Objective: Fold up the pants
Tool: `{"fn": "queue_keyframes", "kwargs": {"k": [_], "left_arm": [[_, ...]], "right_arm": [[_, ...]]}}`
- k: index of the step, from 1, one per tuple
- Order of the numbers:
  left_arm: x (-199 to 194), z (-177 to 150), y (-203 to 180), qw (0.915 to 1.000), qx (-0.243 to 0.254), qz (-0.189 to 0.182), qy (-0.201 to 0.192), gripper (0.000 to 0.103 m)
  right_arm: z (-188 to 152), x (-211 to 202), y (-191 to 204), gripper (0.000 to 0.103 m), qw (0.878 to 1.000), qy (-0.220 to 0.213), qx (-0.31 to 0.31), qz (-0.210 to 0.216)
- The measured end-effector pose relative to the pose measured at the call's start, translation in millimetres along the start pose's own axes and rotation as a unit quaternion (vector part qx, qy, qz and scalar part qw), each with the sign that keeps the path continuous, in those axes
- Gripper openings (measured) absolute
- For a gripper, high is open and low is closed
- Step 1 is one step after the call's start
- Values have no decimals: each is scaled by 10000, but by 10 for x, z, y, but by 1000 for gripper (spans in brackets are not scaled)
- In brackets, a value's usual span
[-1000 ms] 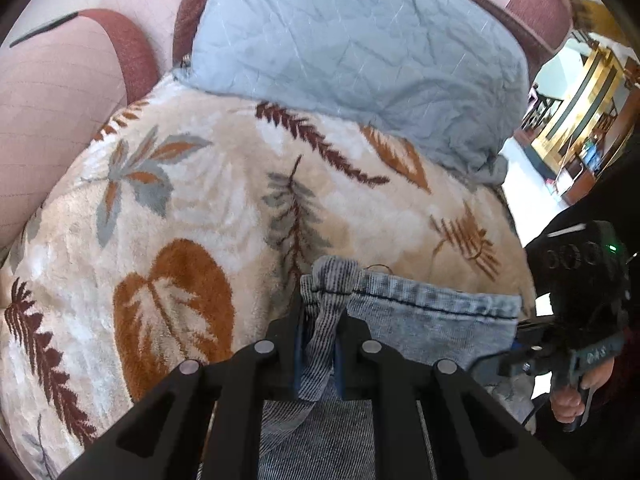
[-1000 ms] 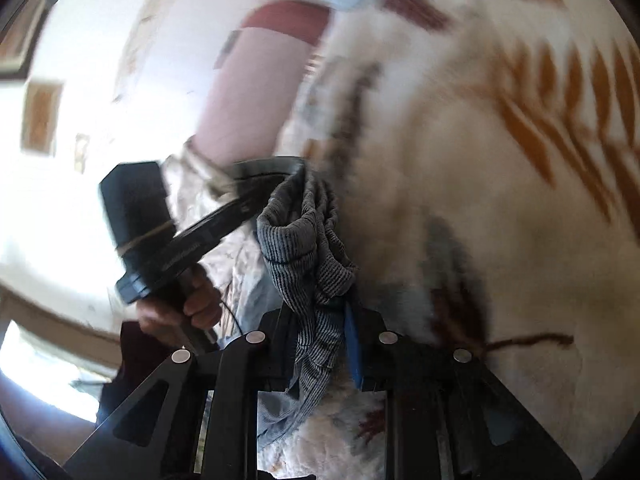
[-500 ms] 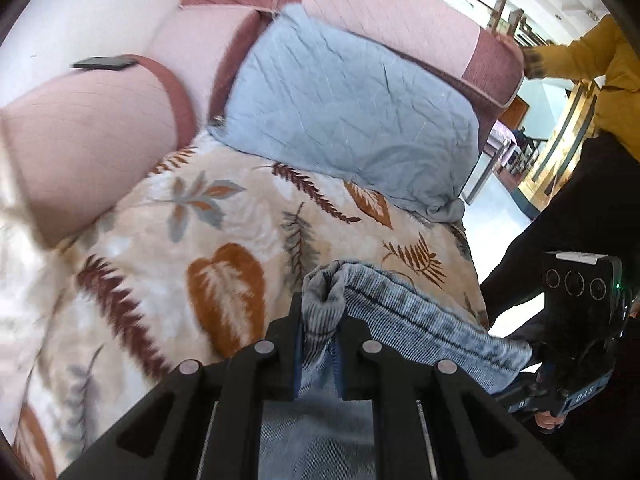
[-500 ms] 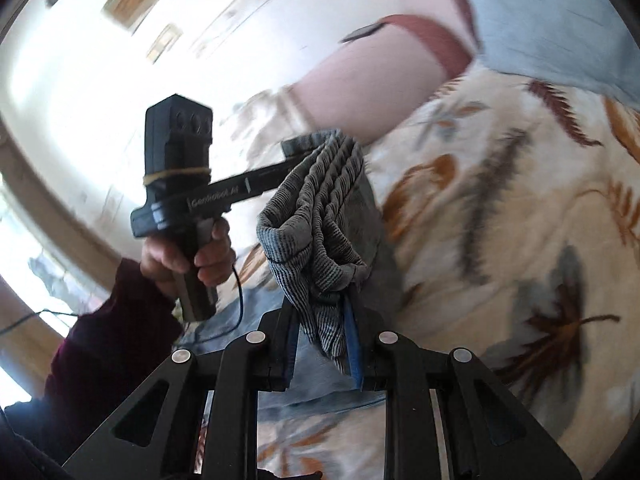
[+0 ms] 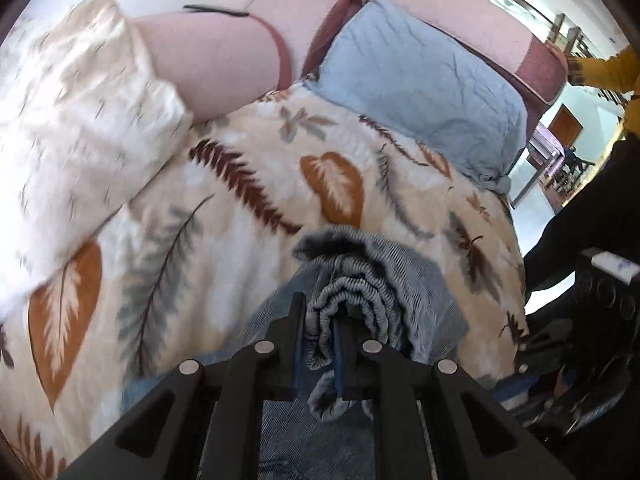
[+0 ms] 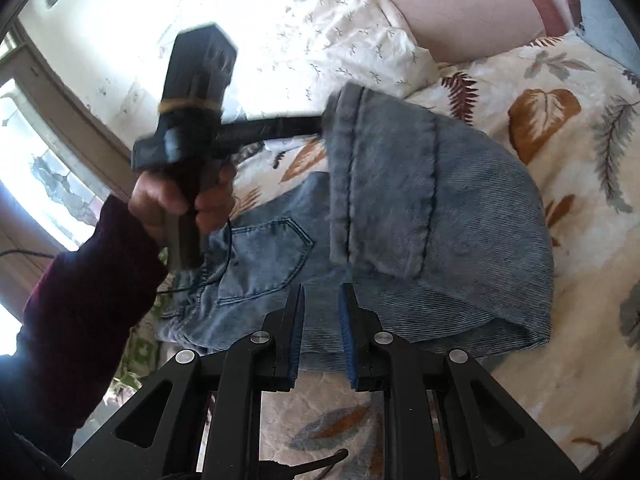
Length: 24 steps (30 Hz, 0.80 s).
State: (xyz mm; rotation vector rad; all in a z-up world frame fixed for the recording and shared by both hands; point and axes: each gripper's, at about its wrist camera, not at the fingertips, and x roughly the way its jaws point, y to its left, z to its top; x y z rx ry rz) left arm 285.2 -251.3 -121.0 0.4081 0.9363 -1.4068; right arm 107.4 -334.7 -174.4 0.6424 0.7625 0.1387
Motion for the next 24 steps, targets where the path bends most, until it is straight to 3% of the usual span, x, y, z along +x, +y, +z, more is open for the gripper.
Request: {"fn": "queue_keyframes", "kwargs": {"k": [4,7,8,9,10,11,12,14,19,21,24], "left_arm": [[18,-50,84,9998,-140,132,43,13],[30,-22,53,9998,-76,163,47,13],[39,-7,41,9998,-57,183,46,13],[44,0,39,9998,-46,203,43,13],[56,8,39,9997,-46,239,46,13],[63,6,52,9996,-53,272,51,13],[71,1,65,9995,-74,287,60,13],[87,-8,84,9994,-97,311,69,14],[114,18,104,9993,-255,278,70,14],[103,27,136,9988,-383,286,137,17],[15,16,177,9968,-477,621,136,27]], "right_arm": [[-38,-7,-36,16,9999,104,64,6],[-44,-78,-233,22,9942,214,860,604],[-42,-88,-342,39,9858,223,1360,956],[-49,-101,-418,68,9788,185,1748,1051],[-53,-95,-488,77,9730,129,2060,1036],[-57,-82,-538,78,9687,82,2224,1097],[-46,-75,-535,77,9709,69,2157,1039],[25,-127,-324,77,9922,-93,1230,167],[110,-61,186,77,9989,-278,-196,-320],[134,15,215,77,9986,-277,-269,-358],[173,162,96,75,9992,-244,-2,-320]]}}
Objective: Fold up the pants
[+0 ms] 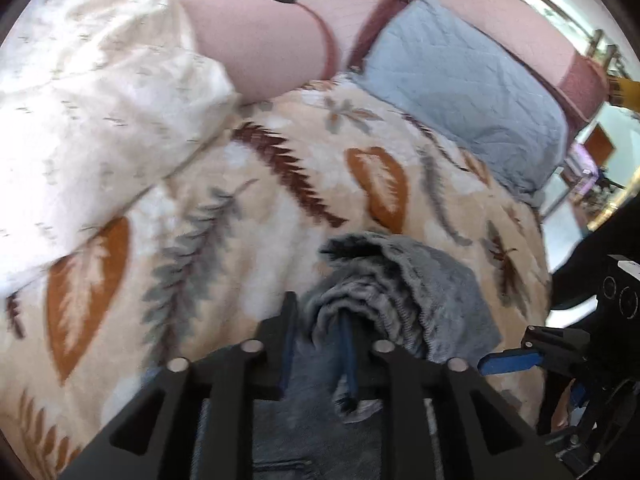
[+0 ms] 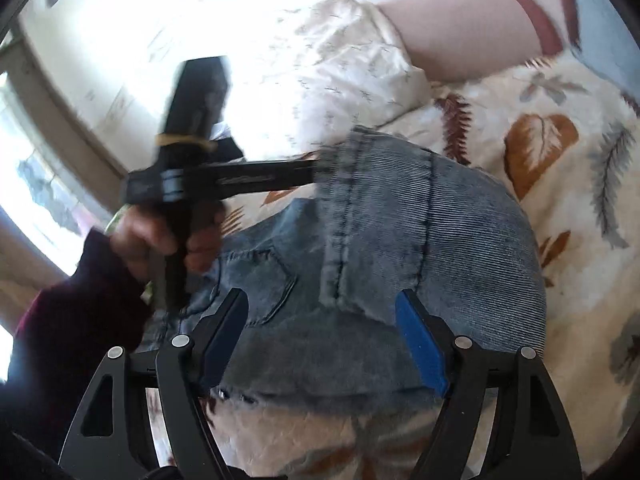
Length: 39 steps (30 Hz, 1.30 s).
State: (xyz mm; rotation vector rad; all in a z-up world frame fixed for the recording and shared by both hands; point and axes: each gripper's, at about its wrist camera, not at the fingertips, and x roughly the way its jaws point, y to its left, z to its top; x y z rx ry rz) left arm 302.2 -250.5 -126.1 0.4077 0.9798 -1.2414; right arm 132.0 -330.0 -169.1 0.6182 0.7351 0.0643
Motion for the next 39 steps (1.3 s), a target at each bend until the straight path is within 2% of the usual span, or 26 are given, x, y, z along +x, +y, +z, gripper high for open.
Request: {"fn": "queue_keyframes", "kwargs": {"k": [3,5,7,10,12,16,19,22,23,26,28,32,35,37,39], "left_arm": [[-223,-35,108,9991,-245,146,-327,30],[-403,-67,209,9966,-510,244,-596,40],[-578,-138,283,9931,-819,129,-831,47],[-749,-298,242,9882,-1042,140,-1118,65],[-788,-431,179,9836,-1243,108,-1302,68],[-714,-669,-41,9751,-1541,5,-1597,68],[-601,-799,-283,9748,-1492,132,-1656,69],[-506,-885,-515,9775,-1378,111,-1596,69],[-495,-895,-572,9782,-1342,158,-1577,69],[-452,-879,-689,9779,-1260,300,-1639,71],[-375,-837,-715,9799,-1198,195,-1583,71],[-213,-820,-620,9781,-1428,-130,-1512,71],[-98,-856,-503,9714,-1806,-529,-1445,71],[-43,-892,-464,9654,-2016,-825,-1435,71],[0,-908,-462,9656,-2029,-808,-1410,71]], "right_arm": [[36,89,4,73,10000,63,-49,33],[37,176,37,71,9998,155,-104,9],[38,181,-22,67,9997,222,64,3],[214,27,-153,65,9991,50,282,311],[398,-94,-227,65,9991,-109,327,241],[949,53,-379,66,9978,447,417,235],[1374,368,-404,68,9936,1048,406,128],[1591,661,-361,68,9838,1706,546,52],[1657,776,-294,69,9802,1920,451,-180],[1679,1168,-86,70,9565,2873,217,-458],[1655,1340,18,70,9433,3201,-44,-877],[1599,1633,171,70,9162,3599,-538,-1676],[1602,1756,248,70,8948,3593,-1036,-2441],[1582,1802,283,70,8889,3646,-1129,-2532],[1499,1884,323,70,8799,3876,-1202,-2473]]}}
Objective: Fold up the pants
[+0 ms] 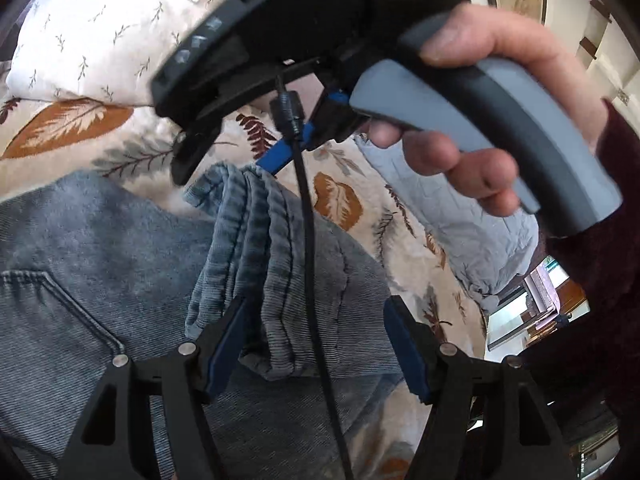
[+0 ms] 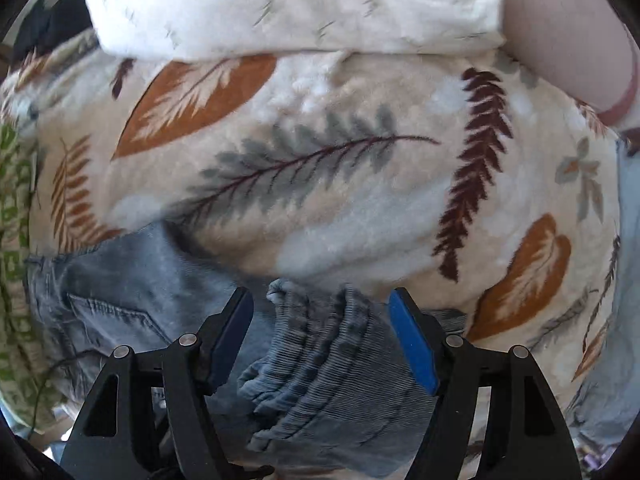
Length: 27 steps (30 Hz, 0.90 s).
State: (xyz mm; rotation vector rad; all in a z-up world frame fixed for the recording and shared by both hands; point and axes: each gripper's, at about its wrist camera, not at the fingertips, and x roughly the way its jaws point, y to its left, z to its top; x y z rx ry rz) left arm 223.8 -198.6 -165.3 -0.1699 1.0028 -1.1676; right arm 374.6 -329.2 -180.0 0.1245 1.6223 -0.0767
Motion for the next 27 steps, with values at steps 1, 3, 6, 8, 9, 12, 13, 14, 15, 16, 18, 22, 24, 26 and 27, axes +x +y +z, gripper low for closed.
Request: {"fn": "queue_keyframes", "kwargs": {"k": [1,3,6,8,9,12,13,14,15,16,18,22,24,26,27], "left_arm": [[11,-9,-7,9999,46,120,12,71],[-63,-24,-57,9993,178,301,-106,69],[-275,-33,-69,9988,189,166,-423,70],[-332,-23,-18,9985,172,195,-484,71],[-318,-11,14,9985,143,226,-468,71],[-163,37,71,9995,34,219,-223,71],[-113,53,55,9997,84,156,-139,71],[-57,71,22,9997,181,141,-59,71],[-24,82,-7,9995,268,153,-6,71],[0,95,-26,9994,318,147,-12,71],[44,105,-42,9993,361,91,22,71],[171,69,-79,9988,378,179,241,70],[14,18,-123,9987,470,177,47,70],[-241,-23,-168,9981,473,219,-328,71],[-342,-32,-168,9976,472,253,-434,71]], "right_arm": [[-8,40,50,70,9999,71,-95,-106],[-41,106,130,69,9988,195,-300,-331],[-60,149,69,67,9981,197,-166,-560],[-76,194,-57,64,9979,217,-30,-614],[-89,219,-105,54,9981,229,21,-568],[-170,270,-181,41,9993,223,76,-285],[-198,269,-202,40,9995,188,84,-229],[-235,249,-220,38,9998,130,98,-115],[-255,233,-240,36,9999,97,112,-27],[-292,213,-281,35,9999,47,134,94],[-343,157,-343,34,9993,-57,129,339],[-434,67,-465,32,9977,-135,72,663],[-515,44,-483,31,9975,-232,35,665],[-596,7,-499,31,9967,-310,-6,743],[-641,-12,-505,31,9965,-337,-17,766]]}}
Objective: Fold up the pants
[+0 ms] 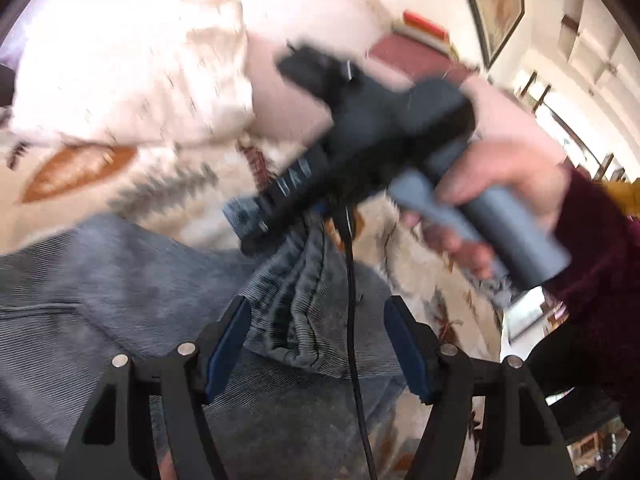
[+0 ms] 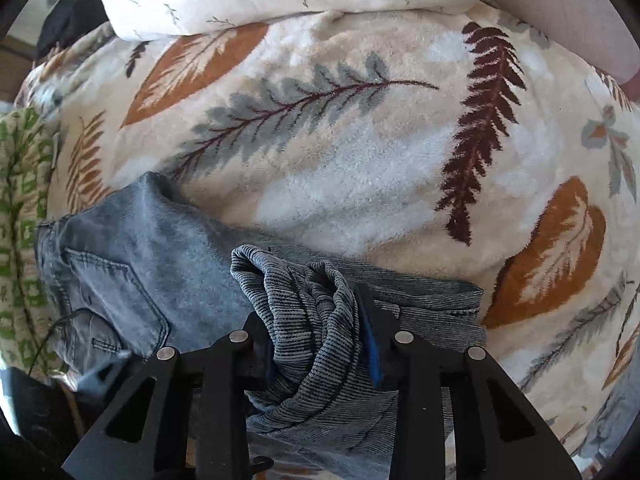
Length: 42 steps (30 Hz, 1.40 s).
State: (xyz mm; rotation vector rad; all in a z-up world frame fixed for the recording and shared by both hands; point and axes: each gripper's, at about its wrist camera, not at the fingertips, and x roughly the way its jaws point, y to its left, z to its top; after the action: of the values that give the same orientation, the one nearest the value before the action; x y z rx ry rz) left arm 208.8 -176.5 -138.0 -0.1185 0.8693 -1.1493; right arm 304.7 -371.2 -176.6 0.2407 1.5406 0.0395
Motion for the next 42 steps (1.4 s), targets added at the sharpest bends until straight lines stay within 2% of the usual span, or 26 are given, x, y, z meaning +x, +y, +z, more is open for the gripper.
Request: {"fn": "queue_keyframes", "kwargs": {"k": [2,4,5,8,9,11,13,16,20,22,27,29,32,39,40,42], "left_arm": [[-145,32,55,9996,-88,226,-151,71],[-183,61,132,9995,-282,111,-102,76],[-151,73,156,9994,-317,100,0,77],[72,68,163,9985,-24,365,396,77],[153,65,170,9979,-13,338,553,77],[303,48,115,9963,100,124,843,77],[412,17,48,9948,331,74,956,77],[480,1,17,9944,495,30,929,77],[331,93,-5,9967,646,8,482,77],[292,166,-12,9967,712,18,396,77],[546,154,4,9936,668,-309,853,77],[624,106,-9,9926,711,-272,945,77],[631,77,-16,9920,703,-403,965,77],[562,33,16,9959,326,-284,799,77],[564,29,20,9963,210,-246,799,75],[536,15,12,9965,31,-355,753,63]], "right_arm": [[-53,-65,-17,31,9999,-84,-6,99],[-193,-120,-65,31,9997,-140,-2,210],[-238,-143,-66,31,9995,-156,-17,264],[-327,-186,-100,31,9990,-188,-58,390],[-229,-196,-125,31,9989,-195,-90,410],[-267,-265,-154,31,9984,-240,-126,500],[-184,-237,-181,31,9977,-250,-189,597],[-205,-205,-132,31,9972,-254,-244,652],[-251,-219,-119,31,9965,-267,-278,746],[-253,-203,-104,31,9963,-283,-263,772],[-266,-222,-134,31,9951,-373,-166,896],[-277,-218,-157,31,9947,-366,-131,951],[-292,-216,-177,31,9943,-370,-132,992],[-332,-250,-173,31,9929,-444,-95,1097],[-347,-259,-161,31,9928,-458,-104,1099],[-374,-283,-144,31,9927,-486,-117,1102]]}}
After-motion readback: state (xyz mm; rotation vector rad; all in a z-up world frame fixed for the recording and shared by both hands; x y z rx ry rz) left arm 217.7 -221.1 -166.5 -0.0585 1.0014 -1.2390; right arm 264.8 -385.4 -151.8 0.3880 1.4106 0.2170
